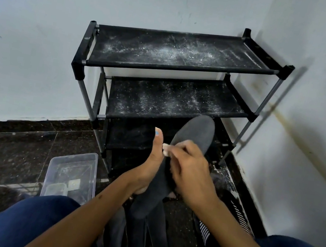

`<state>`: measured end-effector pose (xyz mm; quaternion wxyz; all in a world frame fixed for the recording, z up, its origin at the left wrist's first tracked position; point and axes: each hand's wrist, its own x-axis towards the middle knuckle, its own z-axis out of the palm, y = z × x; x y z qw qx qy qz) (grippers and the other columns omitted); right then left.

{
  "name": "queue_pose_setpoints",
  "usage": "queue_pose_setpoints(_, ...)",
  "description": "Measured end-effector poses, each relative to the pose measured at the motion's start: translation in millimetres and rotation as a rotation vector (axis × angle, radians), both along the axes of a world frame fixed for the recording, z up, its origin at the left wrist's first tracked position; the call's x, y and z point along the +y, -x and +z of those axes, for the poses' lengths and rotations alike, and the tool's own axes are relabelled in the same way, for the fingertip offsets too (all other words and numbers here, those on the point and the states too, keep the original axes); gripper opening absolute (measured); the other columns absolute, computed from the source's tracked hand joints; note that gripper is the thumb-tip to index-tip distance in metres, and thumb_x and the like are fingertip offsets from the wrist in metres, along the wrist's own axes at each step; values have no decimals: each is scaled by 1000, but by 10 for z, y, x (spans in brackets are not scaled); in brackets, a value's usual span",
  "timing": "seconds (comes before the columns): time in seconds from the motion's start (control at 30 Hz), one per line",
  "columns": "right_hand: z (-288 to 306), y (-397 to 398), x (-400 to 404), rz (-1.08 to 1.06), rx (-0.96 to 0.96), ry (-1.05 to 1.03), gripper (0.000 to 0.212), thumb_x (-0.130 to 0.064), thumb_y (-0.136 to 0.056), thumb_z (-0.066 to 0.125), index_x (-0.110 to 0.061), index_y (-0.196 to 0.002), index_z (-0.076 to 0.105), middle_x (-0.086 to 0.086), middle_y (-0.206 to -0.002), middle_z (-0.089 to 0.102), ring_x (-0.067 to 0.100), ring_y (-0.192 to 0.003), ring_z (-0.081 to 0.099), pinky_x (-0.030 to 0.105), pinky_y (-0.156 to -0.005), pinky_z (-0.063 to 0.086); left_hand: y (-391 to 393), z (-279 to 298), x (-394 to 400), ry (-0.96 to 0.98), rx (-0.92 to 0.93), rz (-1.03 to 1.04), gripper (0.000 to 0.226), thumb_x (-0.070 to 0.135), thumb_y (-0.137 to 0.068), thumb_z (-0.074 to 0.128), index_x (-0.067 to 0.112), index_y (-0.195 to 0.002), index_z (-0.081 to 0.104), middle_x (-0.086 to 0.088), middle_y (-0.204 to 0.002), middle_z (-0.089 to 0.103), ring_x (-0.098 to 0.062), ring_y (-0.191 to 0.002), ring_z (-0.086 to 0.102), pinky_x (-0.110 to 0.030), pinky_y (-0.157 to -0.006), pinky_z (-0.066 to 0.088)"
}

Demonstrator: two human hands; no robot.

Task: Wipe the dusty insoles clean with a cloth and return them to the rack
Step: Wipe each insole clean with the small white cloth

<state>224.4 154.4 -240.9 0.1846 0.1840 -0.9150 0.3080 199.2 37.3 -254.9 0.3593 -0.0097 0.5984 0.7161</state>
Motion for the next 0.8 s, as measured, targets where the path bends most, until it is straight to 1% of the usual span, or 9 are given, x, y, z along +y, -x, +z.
queue_pose_setpoints(0.07,23,20,14,6,-11,9,26,-15,-90,51,-10,-108,69,3,-91,57,15,-83,57,21,-70,46,-6,38,14,12,1,3,112,91,-47,10,17,-115,62,-16,-91,71,-32,-86,66,-43,-70,55)
queue_pose_setpoints(0.13,69,108,105,-70,5,43,25,-16,-92,50,-10,-108,69,4,-92,57,16,-82,58,24,-71,48,-28,60,24,10,59,-66,107,88,-48,5,25,-117,57,-13,-78,70,-29,-68,63,-35,-58,53)
queue_pose_setpoints(0.2,105,197,213,-186,27,113,21,-14,-92,53,-10,-104,70,5,-91,58,16,-79,59,21,-72,47,-44,62,30,2,95,-120,100,87,-49,2,35,-117,53,-13,-81,70,-25,-62,62,-32,-54,53)
queue_pose_setpoints(0.27,110,213,241,-223,22,158,20,-10,-91,55,-11,-104,70,3,-90,59,12,-75,58,9,-71,41,-35,53,34,-19,48,-106,96,86,-53,-1,38,-116,53,-13,-86,71,-26,-64,65,-33,-57,55)
queue_pose_setpoints(0.33,71,155,176,-139,-2,137,21,-8,-90,57,-12,-106,69,2,-91,59,6,-75,55,5,-73,39,-16,74,33,-87,-61,-18,92,84,-63,-2,35,-115,57,-12,-92,72,-28,-74,68,-40,-67,56)
queue_pose_setpoints(0.47,2,22,1,104,-74,140,23,-8,-87,59,-13,-108,69,0,-93,61,5,-79,59,12,-75,45,57,110,-50,-197,-176,180,86,76,-82,13,14,-99,71,-13,-97,70,-24,-88,67,-38,-81,53)
queue_pose_setpoints(0.53,15,31,-11,124,-67,140,22,-10,-87,59,-12,-106,70,-1,-93,61,6,-80,60,14,-74,46,47,124,-81,-205,-173,205,77,69,-88,21,12,-100,70,-12,-94,71,-22,-85,68,-36,-78,54)
queue_pose_setpoints(0.7,107,154,155,-25,33,51,20,-13,-89,58,-10,-105,69,5,-91,61,16,-80,60,28,-74,50,1,102,-62,-173,-173,102,71,67,-90,22,13,-112,63,-14,-95,71,-29,-77,68,-46,-70,56)
queue_pose_setpoints(0.8,195,256,336,-234,87,74,18,-13,-90,58,-9,-103,70,9,-91,62,20,-76,60,19,-73,45,0,78,-44,-172,-169,10,83,68,-89,15,5,-120,60,-17,-100,69,-24,-72,66,-38,-64,57)
